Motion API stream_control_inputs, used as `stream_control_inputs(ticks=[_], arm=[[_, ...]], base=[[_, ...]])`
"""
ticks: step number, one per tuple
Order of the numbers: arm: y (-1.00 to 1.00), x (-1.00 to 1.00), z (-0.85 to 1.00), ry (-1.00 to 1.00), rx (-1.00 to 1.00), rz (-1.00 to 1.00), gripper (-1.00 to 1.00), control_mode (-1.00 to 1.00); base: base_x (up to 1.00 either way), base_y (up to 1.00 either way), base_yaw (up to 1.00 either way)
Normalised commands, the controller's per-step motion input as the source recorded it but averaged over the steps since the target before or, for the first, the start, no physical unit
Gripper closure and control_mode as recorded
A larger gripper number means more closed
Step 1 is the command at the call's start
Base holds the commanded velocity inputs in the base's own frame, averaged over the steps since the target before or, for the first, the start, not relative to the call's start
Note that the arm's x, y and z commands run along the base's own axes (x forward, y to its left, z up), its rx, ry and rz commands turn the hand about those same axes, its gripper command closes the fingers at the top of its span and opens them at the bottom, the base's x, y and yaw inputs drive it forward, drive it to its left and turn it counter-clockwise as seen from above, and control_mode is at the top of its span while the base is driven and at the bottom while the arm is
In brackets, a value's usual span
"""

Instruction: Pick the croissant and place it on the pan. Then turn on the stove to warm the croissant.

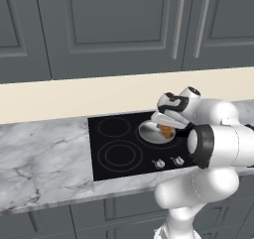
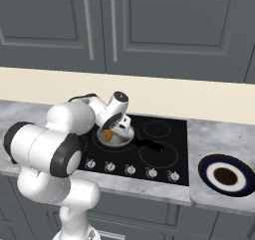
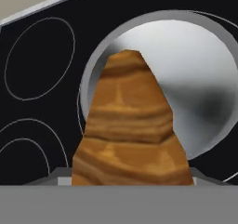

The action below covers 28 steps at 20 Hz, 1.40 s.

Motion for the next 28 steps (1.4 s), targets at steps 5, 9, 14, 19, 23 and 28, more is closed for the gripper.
stream_control_inputs(ticks=[5, 9, 14, 19, 23, 28], arm=[[0.00, 0.25, -0.15, 0.00, 0.00, 0.00, 1.00, -1.00], [0.00, 0.28, -0.14, 0.00, 0.00, 0.00, 1.00, -1.00], [0.00, 0.22, -0.16, 0.00, 0.00, 0.00, 1.00, -1.00], [0.00, 0.14, -0.18, 0.00, 0.00, 0.00, 1.00, -1.00], [0.00, 0.18, -0.19, 0.00, 0.00, 0.00, 1.00, -1.00], [0.00, 0.17, -0.22, 0.00, 0.00, 0.00, 1.00, -1.00]], base=[[0.00, 0.00, 0.00], [0.00, 0.00, 0.00], [0.00, 0.00, 0.00], [0.00, 0.00, 0.00], [0.00, 0.00, 0.00], [0.00, 0.00, 0.00]])
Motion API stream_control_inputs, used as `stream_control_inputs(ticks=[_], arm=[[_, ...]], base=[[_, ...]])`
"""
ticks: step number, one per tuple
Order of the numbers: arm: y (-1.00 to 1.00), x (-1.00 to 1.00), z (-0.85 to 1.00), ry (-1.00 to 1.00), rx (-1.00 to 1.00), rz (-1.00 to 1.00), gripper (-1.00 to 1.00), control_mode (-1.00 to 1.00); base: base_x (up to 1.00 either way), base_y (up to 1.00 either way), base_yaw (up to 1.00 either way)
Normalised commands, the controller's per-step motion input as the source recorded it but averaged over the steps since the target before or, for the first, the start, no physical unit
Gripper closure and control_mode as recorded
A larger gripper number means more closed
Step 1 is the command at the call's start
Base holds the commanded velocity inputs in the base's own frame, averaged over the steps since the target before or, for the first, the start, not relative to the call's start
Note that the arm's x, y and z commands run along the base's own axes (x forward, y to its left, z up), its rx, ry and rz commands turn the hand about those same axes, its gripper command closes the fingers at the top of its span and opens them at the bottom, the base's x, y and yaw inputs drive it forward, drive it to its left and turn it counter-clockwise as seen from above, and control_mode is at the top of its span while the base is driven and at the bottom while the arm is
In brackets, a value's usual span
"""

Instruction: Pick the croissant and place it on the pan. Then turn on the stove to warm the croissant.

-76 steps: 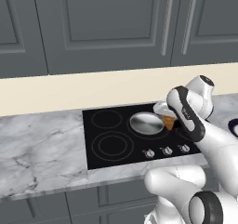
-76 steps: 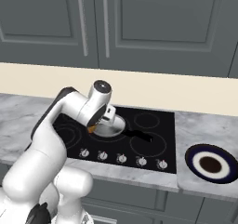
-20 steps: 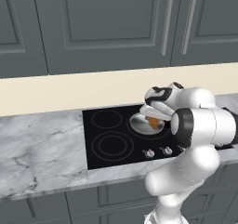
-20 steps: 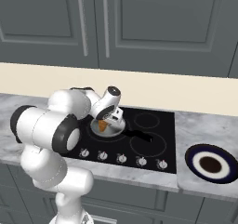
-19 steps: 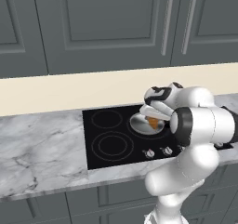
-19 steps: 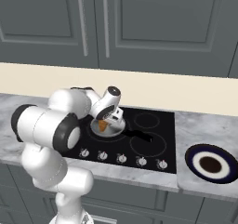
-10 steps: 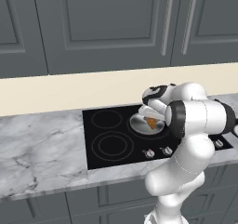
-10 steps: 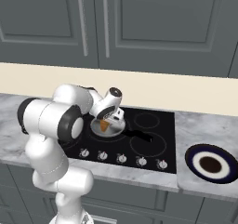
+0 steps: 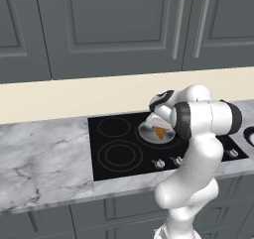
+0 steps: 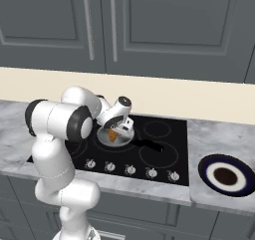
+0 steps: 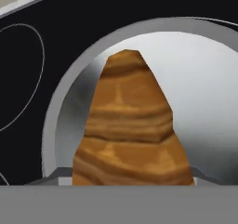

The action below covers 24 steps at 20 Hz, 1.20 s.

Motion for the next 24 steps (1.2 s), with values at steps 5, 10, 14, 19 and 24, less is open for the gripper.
stream_control_inputs(ticks=[5, 10, 14, 19, 24], arm=[[0.00, 0.18, -0.21, 0.00, 0.00, 0.00, 1.00, -1.00], [0.00, 0.22, -0.19, 0.00, 0.00, 0.00, 1.00, -1.00], [0.00, 0.09, -0.24, 0.00, 0.00, 0.00, 1.00, -1.00], [0.00, 0.00, -0.08, 0.00, 0.00, 0.00, -1.00, -1.00], [0.00, 0.00, 0.00, 0.00, 0.00, 0.00, -1.00, -1.00]], base=[[0.00, 0.00, 0.00], [0.00, 0.00, 0.00], [0.00, 0.00, 0.00], [0.00, 0.00, 0.00], [0.00, 0.00, 0.00]])
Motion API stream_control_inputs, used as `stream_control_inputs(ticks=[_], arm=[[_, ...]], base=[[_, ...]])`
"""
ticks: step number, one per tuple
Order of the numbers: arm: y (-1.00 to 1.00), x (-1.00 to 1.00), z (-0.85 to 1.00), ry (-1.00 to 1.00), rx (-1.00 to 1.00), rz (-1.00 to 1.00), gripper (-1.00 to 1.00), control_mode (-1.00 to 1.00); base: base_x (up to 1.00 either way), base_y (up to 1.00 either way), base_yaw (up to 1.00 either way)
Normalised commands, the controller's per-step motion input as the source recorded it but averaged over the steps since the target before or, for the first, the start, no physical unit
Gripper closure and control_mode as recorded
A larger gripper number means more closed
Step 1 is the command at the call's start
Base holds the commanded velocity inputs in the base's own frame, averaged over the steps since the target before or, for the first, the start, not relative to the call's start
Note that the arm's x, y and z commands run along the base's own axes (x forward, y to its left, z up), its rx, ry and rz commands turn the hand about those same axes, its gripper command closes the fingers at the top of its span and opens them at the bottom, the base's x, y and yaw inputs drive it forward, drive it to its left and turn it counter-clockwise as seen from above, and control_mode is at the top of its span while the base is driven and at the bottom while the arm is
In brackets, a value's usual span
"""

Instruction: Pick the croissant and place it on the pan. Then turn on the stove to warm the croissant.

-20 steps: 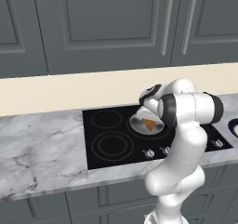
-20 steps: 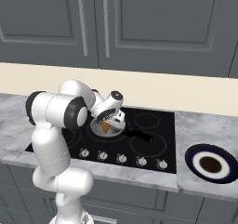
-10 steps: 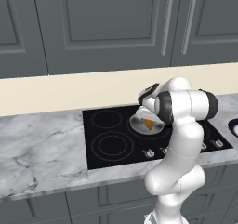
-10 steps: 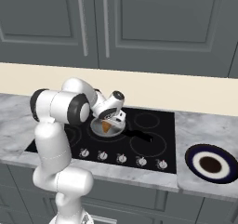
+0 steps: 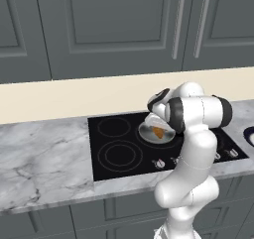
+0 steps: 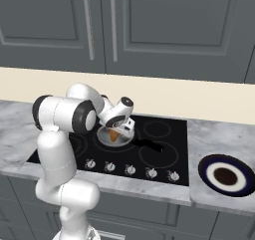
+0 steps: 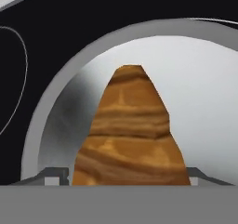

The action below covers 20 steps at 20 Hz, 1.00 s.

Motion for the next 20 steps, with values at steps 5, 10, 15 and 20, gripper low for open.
stream_control_inputs(ticks=[5, 10, 15, 20], arm=[[0.00, 0.00, 0.08, 0.00, 0.00, 0.00, -1.00, -1.00], [0.00, 0.00, 0.21, 0.00, 0.00, 0.00, -1.00, -1.00], [0.00, -0.03, 0.20, -0.02, 0.00, 0.00, -1.00, -1.00], [0.00, -0.13, 0.07, -0.05, 0.00, 0.00, -1.00, -1.00]], base=[[0.00, 0.00, 0.00], [0.00, 0.00, 0.00], [0.00, 0.00, 0.00], [0.00, 0.00, 0.00]])
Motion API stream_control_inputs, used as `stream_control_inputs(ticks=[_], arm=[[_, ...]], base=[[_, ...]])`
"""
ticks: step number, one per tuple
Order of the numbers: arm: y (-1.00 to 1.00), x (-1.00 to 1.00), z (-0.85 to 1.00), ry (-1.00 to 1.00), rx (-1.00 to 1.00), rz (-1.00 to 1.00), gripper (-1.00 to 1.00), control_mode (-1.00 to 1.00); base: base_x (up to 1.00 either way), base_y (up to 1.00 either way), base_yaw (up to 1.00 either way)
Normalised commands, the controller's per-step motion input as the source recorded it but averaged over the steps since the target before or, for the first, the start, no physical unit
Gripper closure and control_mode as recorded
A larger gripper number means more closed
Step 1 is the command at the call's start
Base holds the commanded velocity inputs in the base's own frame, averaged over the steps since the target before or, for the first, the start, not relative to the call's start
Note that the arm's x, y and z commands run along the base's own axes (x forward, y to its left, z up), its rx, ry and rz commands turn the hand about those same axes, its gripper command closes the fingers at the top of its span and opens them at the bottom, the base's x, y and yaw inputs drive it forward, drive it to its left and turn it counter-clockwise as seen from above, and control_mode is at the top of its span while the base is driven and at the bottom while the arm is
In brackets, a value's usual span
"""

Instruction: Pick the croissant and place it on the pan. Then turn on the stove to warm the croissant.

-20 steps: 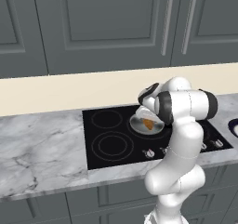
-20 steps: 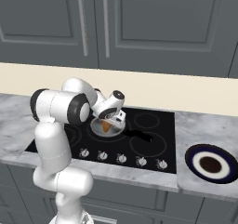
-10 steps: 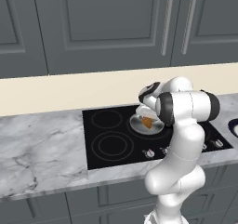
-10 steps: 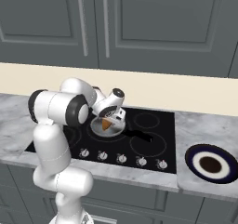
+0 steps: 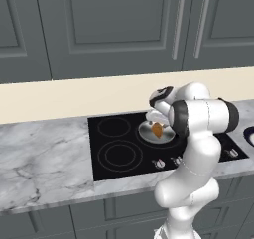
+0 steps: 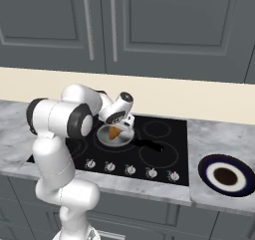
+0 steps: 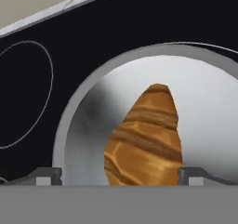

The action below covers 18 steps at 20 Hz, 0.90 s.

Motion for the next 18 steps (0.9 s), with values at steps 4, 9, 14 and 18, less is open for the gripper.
stream_control_inputs(ticks=[4, 9, 14, 18], arm=[[0.00, -0.23, 0.05, -0.12, 0.00, 0.00, -1.00, -1.00], [0.00, -0.26, 0.12, -0.11, 0.00, 0.00, -1.00, -1.00], [0.00, -0.21, 0.39, -0.07, 0.00, 0.00, -1.00, -1.00], [0.00, -0.19, 0.54, -0.03, 0.00, 0.02, -1.00, -1.00]], base=[[0.00, 0.00, 0.00], [0.00, 0.00, 0.00], [0.00, 0.00, 0.00], [0.00, 0.00, 0.00]])
